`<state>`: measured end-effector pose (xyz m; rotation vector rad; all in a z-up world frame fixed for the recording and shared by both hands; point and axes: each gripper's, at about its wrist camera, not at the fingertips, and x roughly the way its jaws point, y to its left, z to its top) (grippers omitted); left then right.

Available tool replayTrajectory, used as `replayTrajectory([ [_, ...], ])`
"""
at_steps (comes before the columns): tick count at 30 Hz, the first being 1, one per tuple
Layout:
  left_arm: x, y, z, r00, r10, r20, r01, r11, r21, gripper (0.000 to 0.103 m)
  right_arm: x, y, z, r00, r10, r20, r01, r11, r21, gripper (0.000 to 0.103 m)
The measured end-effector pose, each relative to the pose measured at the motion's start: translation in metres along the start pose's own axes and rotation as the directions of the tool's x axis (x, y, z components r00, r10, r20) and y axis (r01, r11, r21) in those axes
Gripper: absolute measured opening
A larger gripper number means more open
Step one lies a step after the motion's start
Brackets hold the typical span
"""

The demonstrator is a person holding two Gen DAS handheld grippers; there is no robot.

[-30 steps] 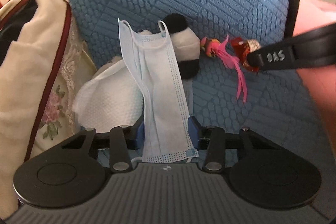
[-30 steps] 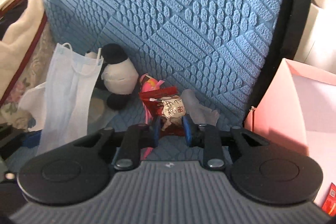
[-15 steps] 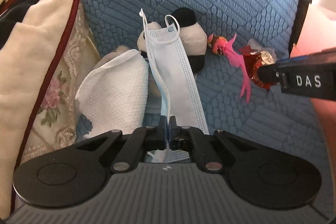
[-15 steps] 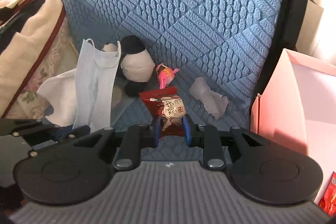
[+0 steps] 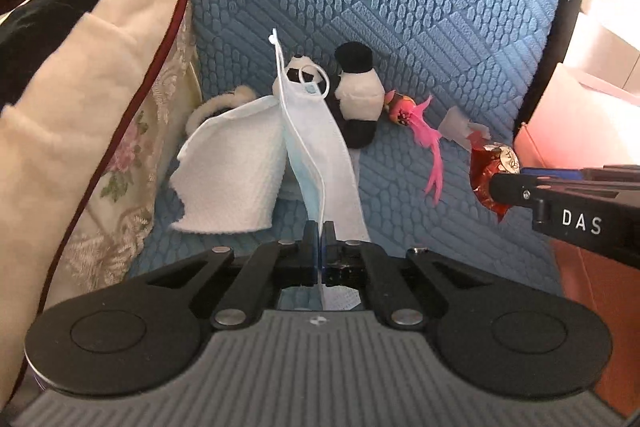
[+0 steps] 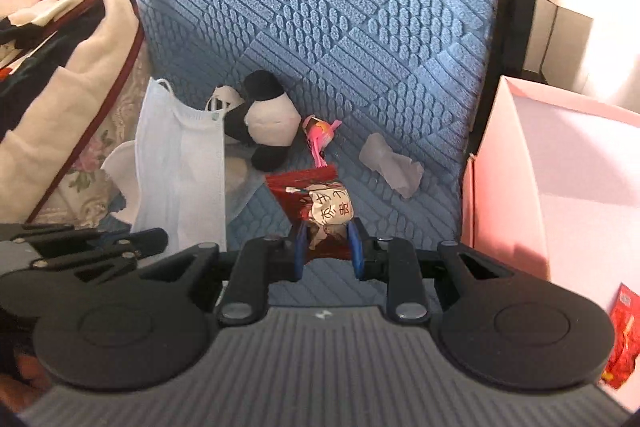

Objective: Organize soft objects
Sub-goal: 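Lift the face mask with the left tool while the right tool lifts the candy packet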

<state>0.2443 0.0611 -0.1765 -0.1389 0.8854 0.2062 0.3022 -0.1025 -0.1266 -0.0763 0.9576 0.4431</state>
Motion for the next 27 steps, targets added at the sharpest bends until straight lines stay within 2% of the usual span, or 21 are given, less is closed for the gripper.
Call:
replayTrajectory([
  [6,-0.023,0.009,-0.01,0.998,-0.059,-0.011,0.058,0.997,-0.041,0.002,-0.019,0.006,-0.015,1.0,-0.011,-0.004,0.011,1.0,0.023,0.026],
  [17,-0.06,0.007,-0.036,0.991,-0.131,-0.035,0.129,0.991,-0.043,0.002,-0.05,0.022,-0.043,0.999,-0.05,-0.003,0.05,0.999,-0.003,0.026],
  [27,-0.085,0.0,-0.059,0.987,-0.145,-0.064,0.143,0.989,-0.028,0.002,-0.077,0.034,-0.074,0.998,-0.048,-0.03,0.047,0.998,-0.037,0.026],
])
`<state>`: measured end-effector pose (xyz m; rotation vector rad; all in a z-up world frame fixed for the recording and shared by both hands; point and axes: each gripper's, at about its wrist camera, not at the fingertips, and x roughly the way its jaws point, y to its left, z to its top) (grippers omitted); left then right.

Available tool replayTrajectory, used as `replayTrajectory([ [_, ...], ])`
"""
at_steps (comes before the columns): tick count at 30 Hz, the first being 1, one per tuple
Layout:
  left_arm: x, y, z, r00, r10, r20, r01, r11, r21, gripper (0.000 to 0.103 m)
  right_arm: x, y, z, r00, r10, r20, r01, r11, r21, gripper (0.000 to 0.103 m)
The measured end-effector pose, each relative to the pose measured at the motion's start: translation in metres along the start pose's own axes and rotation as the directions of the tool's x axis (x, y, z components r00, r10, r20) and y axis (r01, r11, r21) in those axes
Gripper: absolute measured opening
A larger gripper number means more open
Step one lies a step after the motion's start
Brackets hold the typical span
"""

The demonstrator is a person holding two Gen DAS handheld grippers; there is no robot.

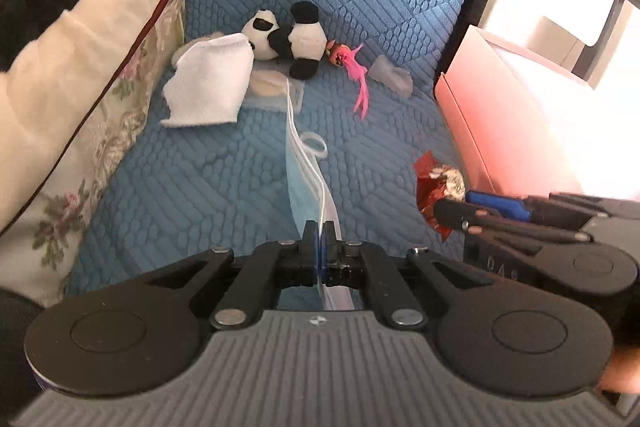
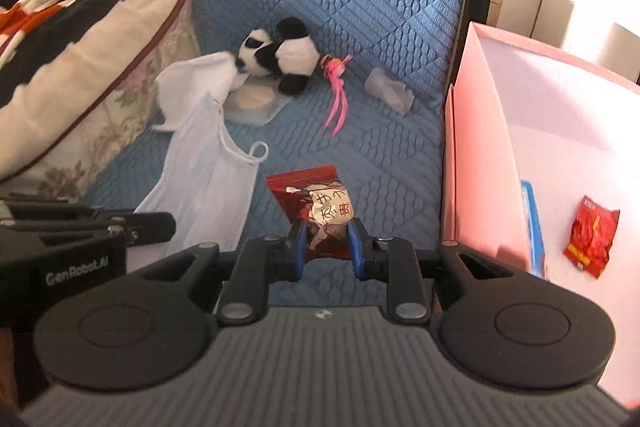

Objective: Organize soft objects
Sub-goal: 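Lift the face mask with the left tool while the right tool lifts the candy packet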

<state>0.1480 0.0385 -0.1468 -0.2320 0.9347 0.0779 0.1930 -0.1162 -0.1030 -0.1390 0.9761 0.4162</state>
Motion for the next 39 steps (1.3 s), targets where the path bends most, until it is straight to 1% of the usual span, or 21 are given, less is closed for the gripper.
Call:
replayTrajectory([
  [3,-0.001,0.001,0.0,1.0,0.004,-0.001,-0.004,1.0,-0.01,0.003,-0.006,0.005,-0.009,1.0,0.01,-0.009,-0.01,1.0,-0.001,0.026],
  [7,0.007,0.005,0.002,0.999,0.021,-0.032,-0.022,0.999,-0.039,0.005,-0.003,0.01,-0.017,0.999,0.001,-0.033,-0.001,1.0,-0.019,0.027],
  [10,0.013,0.009,0.003,1.0,0.01,-0.028,-0.011,0.998,-0.055,0.01,0.002,0.011,-0.017,0.999,-0.01,-0.052,0.008,0.999,-0.036,0.025],
  [11,0.016,0.009,0.004,0.999,0.017,-0.027,-0.018,0.998,-0.058,0.015,0.004,0.011,-0.017,0.998,-0.009,-0.056,0.007,0.999,-0.04,0.026],
  [12,0.018,0.009,0.005,0.999,0.027,-0.028,-0.029,0.998,-0.059,0.025,0.005,0.011,-0.017,0.998,-0.012,-0.061,0.009,0.999,-0.039,0.026],
  [14,0.021,0.008,0.007,0.999,0.042,-0.024,-0.043,0.997,-0.057,0.037,0.007,0.011,-0.018,0.998,-0.003,-0.07,0.001,0.999,-0.037,0.028],
  [16,0.024,0.007,0.009,0.999,0.04,-0.021,-0.041,0.998,-0.052,0.038,0.009,0.011,-0.017,0.997,0.01,-0.078,-0.012,0.999,-0.03,0.034],
  [18,0.026,0.006,0.009,0.999,0.039,-0.021,-0.04,0.998,-0.046,0.038,0.009,0.009,-0.017,0.997,0.019,-0.08,-0.021,0.999,-0.028,0.036],
  [23,0.032,0.007,0.009,0.999,0.023,-0.03,-0.024,0.998,-0.052,0.038,0.015,0.011,-0.017,0.996,0.018,-0.092,-0.023,0.998,-0.056,0.036],
  [27,0.043,0.003,0.009,0.998,0.034,-0.054,-0.035,0.999,-0.028,0.038,0.02,0.014,-0.018,0.995,0.009,-0.097,-0.018,0.996,-0.092,0.036],
  [33,0.054,-0.002,0.008,0.997,0.026,-0.077,-0.027,1.0,-0.01,0.038,0.023,0.017,-0.018,0.995,0.004,-0.096,-0.015,0.993,-0.119,0.036],
  [39,0.066,-0.001,0.007,0.995,0.021,-0.102,-0.024,0.999,-0.028,0.038,0.028,0.022,-0.017,0.995,-0.02,-0.099,0.003,0.987,-0.163,0.036],
])
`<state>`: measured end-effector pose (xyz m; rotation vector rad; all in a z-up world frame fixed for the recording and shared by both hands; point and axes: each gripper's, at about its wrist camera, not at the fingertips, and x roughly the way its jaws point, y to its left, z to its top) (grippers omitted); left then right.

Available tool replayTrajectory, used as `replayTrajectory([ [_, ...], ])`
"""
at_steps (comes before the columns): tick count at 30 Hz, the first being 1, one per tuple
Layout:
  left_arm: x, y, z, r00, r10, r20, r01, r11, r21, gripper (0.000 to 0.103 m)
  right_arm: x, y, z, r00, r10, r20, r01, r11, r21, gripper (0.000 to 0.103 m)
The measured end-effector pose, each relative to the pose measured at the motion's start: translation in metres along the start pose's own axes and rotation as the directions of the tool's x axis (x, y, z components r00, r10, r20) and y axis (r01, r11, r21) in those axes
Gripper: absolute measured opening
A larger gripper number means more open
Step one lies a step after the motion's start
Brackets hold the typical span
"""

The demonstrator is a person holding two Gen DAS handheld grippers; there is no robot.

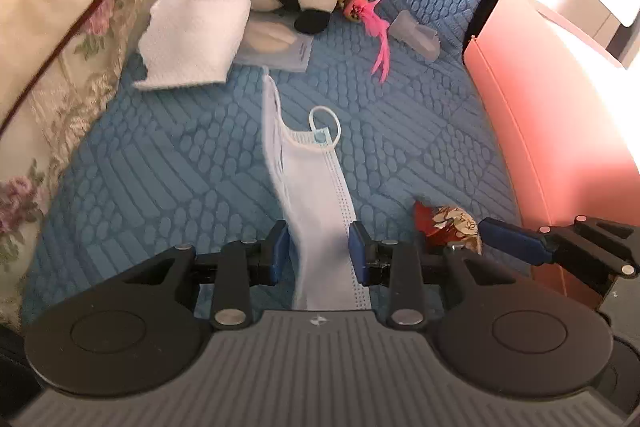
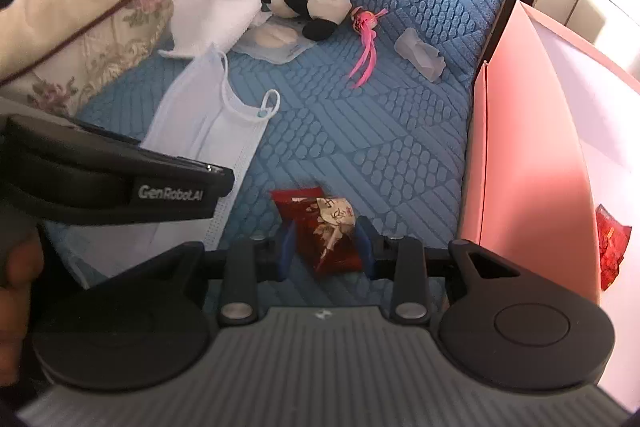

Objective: Organize soft objects
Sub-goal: 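Lift the face mask with the left tool while the right tool lifts the candy packet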

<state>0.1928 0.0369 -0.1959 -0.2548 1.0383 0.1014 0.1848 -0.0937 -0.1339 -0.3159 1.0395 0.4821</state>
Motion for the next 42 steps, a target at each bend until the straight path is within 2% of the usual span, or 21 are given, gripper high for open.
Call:
replayTrajectory([
  [6,0.003,-0.005,0.0,1.0,0.017,0.026,-0.017,1.0,0.009,0.039,0.003,0.004,0.0,1.0,-0.016,-0.002,0.016,0.999,-0.041,0.037],
  [9,0.003,-0.009,-0.002,0.999,0.02,0.033,-0.021,0.999,0.037,0.043,0.004,0.005,-0.001,1.0,-0.021,-0.004,0.02,0.999,-0.046,0.037],
  [13,0.004,-0.018,-0.007,0.997,0.056,0.048,-0.061,0.993,0.102,0.041,0.007,0.005,-0.001,1.0,-0.026,-0.009,0.026,0.999,-0.047,0.037],
  [17,0.005,-0.02,-0.009,0.993,0.09,0.071,-0.099,0.987,0.13,0.029,0.008,0.004,0.0,1.0,-0.024,-0.011,0.023,0.999,-0.039,0.037],
  [18,0.005,-0.019,-0.009,0.993,0.089,0.076,-0.098,0.987,0.126,0.021,0.007,0.004,0.0,1.0,-0.023,-0.011,0.023,0.999,-0.036,0.037],
  [21,0.005,-0.016,-0.008,0.992,0.1,0.078,-0.109,0.987,0.115,0.008,0.007,0.003,0.0,1.0,-0.021,-0.011,0.02,0.999,-0.031,0.037],
  [24,0.005,-0.014,-0.006,0.992,0.103,0.074,-0.11,0.989,0.1,0.005,0.009,0.002,0.0,1.0,-0.017,-0.01,0.017,1.0,-0.026,0.036],
  [33,-0.007,0.001,0.001,0.998,0.043,0.051,-0.043,0.999,-0.009,0.003,0.008,-0.001,-0.001,1.0,-0.026,-0.006,0.026,0.999,-0.022,0.029],
  [42,-0.033,0.007,0.002,0.996,-0.009,0.091,0.011,1.0,-0.022,0.003,-0.008,-0.007,0.001,0.999,-0.02,0.051,0.019,1.0,0.02,0.029],
])
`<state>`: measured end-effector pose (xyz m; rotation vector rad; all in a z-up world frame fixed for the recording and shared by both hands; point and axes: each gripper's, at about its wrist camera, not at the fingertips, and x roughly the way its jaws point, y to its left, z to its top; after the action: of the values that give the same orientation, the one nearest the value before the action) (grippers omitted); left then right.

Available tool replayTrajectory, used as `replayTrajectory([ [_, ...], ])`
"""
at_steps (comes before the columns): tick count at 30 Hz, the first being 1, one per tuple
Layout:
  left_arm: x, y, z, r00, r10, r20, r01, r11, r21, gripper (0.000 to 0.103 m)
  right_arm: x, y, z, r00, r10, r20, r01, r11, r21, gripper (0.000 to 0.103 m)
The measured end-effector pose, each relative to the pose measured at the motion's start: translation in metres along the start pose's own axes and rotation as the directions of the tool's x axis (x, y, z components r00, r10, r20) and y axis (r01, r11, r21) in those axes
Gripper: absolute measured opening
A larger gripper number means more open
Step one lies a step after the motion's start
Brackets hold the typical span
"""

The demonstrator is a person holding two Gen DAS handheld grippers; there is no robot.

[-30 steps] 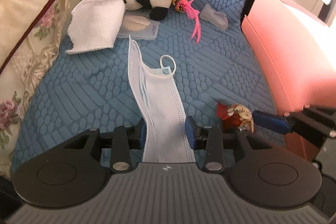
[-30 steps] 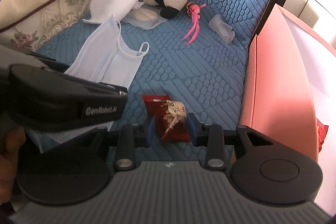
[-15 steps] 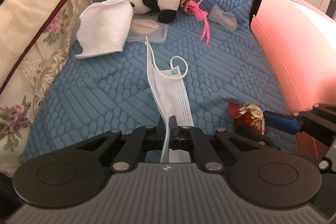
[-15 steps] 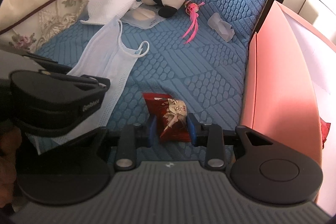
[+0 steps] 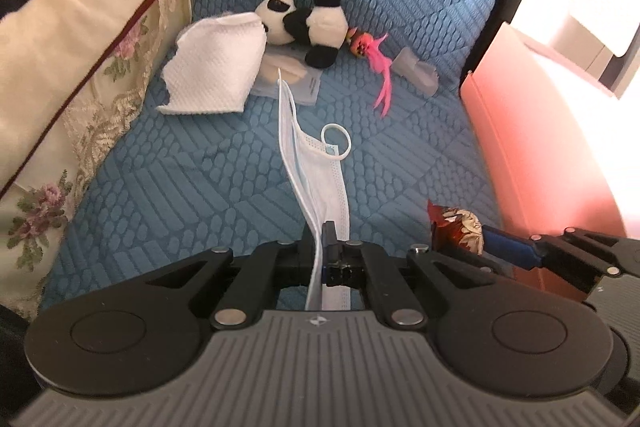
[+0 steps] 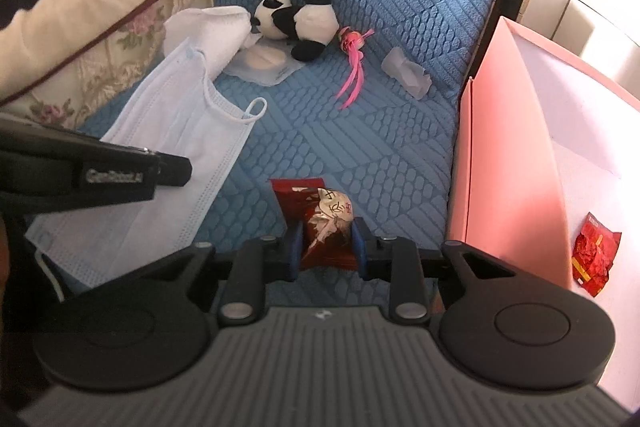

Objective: Organize soft objects
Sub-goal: 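Lift the face mask with the left tool while the right tool lifts the candy packet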

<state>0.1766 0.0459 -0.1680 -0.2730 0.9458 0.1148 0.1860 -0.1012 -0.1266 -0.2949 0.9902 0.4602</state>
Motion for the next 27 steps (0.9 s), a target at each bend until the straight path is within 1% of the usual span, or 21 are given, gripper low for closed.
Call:
replayTrajectory([
  [3,-0.007,-0.001,-0.001,1.0,-0.004,0.011,0.004,1.0,0.011,0.003,-0.005,-0.001,0.0,1.0,0.012,0.009,-0.012,1.0,0.022,0.029],
  [7,-0.013,-0.005,-0.002,1.0,-0.009,0.015,0.008,1.0,0.029,0.003,-0.009,-0.004,0.001,1.0,-0.002,0.011,0.002,0.997,0.071,0.03],
  [10,-0.017,-0.006,-0.003,1.0,-0.02,0.01,0.02,0.999,0.028,0.003,-0.014,-0.007,0.0,1.0,0.023,0.01,-0.024,0.992,0.122,0.03],
  [16,-0.027,-0.008,-0.004,0.999,-0.034,0.011,0.033,0.999,0.031,0.003,-0.025,-0.014,-0.009,0.999,0.049,0.004,-0.049,0.979,0.199,0.03],
  [20,-0.031,-0.008,-0.006,0.999,-0.04,0.009,0.04,0.999,0.033,0.003,-0.032,-0.02,-0.012,0.999,0.051,0.009,-0.052,0.972,0.23,0.029],
  [27,-0.04,-0.008,-0.005,0.999,-0.054,0.004,0.054,0.999,0.004,0.003,-0.045,-0.026,-0.015,0.998,0.055,0.022,-0.059,0.963,0.264,0.029],
])
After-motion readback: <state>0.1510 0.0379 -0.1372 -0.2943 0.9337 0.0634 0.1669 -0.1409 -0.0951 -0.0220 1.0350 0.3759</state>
